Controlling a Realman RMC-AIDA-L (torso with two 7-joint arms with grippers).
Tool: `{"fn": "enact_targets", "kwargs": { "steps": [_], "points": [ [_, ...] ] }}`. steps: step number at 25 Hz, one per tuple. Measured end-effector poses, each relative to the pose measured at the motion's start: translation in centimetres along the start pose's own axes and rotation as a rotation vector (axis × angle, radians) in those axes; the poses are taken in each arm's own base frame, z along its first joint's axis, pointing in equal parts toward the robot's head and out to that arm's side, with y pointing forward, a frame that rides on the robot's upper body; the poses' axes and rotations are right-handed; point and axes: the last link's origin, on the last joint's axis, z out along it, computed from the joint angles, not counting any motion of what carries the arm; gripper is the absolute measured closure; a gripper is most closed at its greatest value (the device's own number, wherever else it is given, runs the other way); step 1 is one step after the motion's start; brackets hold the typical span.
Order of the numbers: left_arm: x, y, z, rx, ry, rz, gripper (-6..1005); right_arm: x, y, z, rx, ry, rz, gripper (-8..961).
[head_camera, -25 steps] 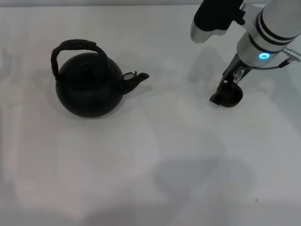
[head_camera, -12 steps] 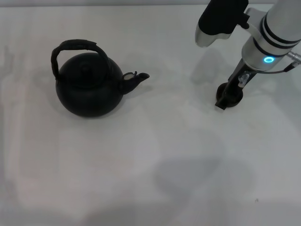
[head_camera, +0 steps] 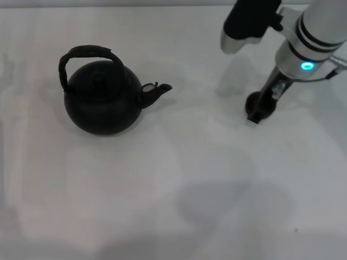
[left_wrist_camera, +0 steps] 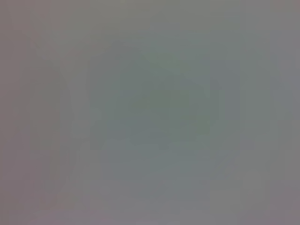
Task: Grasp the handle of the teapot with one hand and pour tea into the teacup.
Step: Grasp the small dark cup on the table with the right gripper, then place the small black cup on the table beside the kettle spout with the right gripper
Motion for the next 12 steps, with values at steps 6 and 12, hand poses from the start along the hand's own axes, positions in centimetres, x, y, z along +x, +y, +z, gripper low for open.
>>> {"fn": "enact_targets", "kwargs": {
  "steps": [6,12],
  "points": [
    [0.1,0.1,0.1,-0.003,0.003,0.000,107,-3.6,1.7,-1.5,0.006,-0.063,-0.122,225],
    [0.1,0.5,0.4,-0.015,0.005,-0.002,107,-6.0,4.8,-1.1,-0.015,-0.071,-0.272,225]
  ]
}}
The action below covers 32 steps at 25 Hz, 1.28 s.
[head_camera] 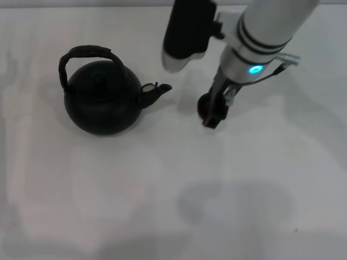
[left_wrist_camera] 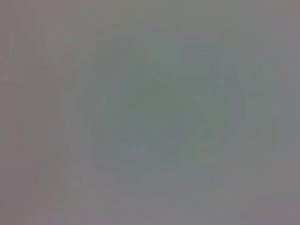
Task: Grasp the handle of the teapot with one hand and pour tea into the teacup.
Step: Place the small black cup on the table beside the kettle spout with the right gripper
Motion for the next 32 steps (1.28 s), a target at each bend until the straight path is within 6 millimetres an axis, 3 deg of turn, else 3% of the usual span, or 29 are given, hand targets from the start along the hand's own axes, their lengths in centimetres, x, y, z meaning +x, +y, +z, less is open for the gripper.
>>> {"fn": "enact_targets", "kwargs": {
  "steps": [8,32],
  "points": [
    [-0.1,0.2,0.0,-0.008,-0.002,-0.001,107,-0.7,1.6,1.1,-0.039,-0.022,-0.041,226],
    [-0.1,0.2,-0.1,-0.012,-0.006,0.002,107,-0.2,2.3,1.8,-0.063,-0.014,-0.076,226]
  ]
}}
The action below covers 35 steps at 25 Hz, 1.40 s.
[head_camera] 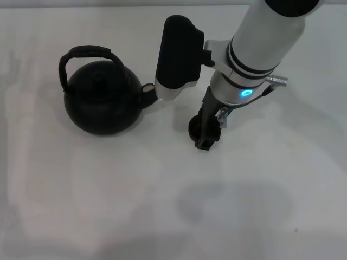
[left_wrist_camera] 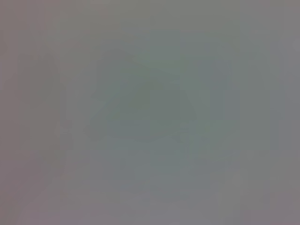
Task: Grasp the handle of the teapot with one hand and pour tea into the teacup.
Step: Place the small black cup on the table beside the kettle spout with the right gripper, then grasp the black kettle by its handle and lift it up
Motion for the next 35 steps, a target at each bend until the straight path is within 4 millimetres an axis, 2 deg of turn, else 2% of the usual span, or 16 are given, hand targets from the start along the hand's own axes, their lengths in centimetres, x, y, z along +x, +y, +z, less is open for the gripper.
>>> {"fn": "enact_targets", "kwargs": {
  "steps": [8,13,22,30,35],
  "points": [
    [0.0,0.0,0.0,0.000,0.000,0.000,107,-0.1,0.1,0.1,0.007,-0.001,-0.015,226],
    [0.0,0.0,0.1,-0.001,0.001,0.000,107,-0.1,0.1,0.2,0.008,0.002,-0.028,144],
    [0.0,0.0,0.1,0.000,0.000,0.001,107,-0.3,0.1,0.0,0.004,-0.018,-0.034,142],
    [-0.1,-0.1,0.0,0.003,-0.007,0.001,107,0.3,-0.4,-0.6,-0.066,-0.183,0.036,84],
    [-0.1,-0.1,0.0,0.003,-0.008,0.002,107,1.3,-1.2,-0.9,-0.044,-0.273,0.090,85]
  ]
}}
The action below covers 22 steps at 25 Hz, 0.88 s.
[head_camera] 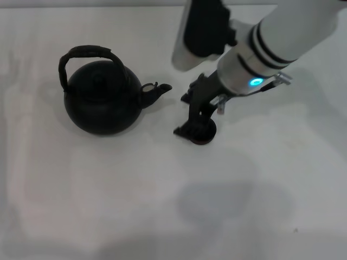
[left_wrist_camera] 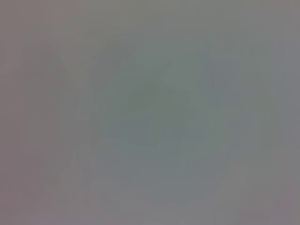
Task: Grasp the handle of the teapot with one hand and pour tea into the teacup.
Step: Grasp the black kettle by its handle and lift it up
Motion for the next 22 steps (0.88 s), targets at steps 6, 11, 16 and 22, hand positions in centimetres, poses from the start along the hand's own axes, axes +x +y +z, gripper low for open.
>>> {"fn": "enact_targets", "kwargs": {
  "steps": [6,11,16,22],
  "points": [
    [0.0,0.0,0.1,0.001,0.001,0.001,107,2.2,-2.2,-1.5,0.046,-0.120,0.118,87],
    [0.1,-0.1,0.0,0.011,0.007,-0.004,107,5.4,-4.3,-3.3,0.056,-0.307,0.318,89],
    [0.2,-0.1,0.1,0.011,0.012,-0.005,107,9.3,-6.2,-5.6,0.078,-0.620,0.546,90],
    [0.2,-0.2,0.2,0.009,0.011,0.006,107,13.8,-7.8,-7.3,0.282,-1.096,0.721,93]
  ]
}}
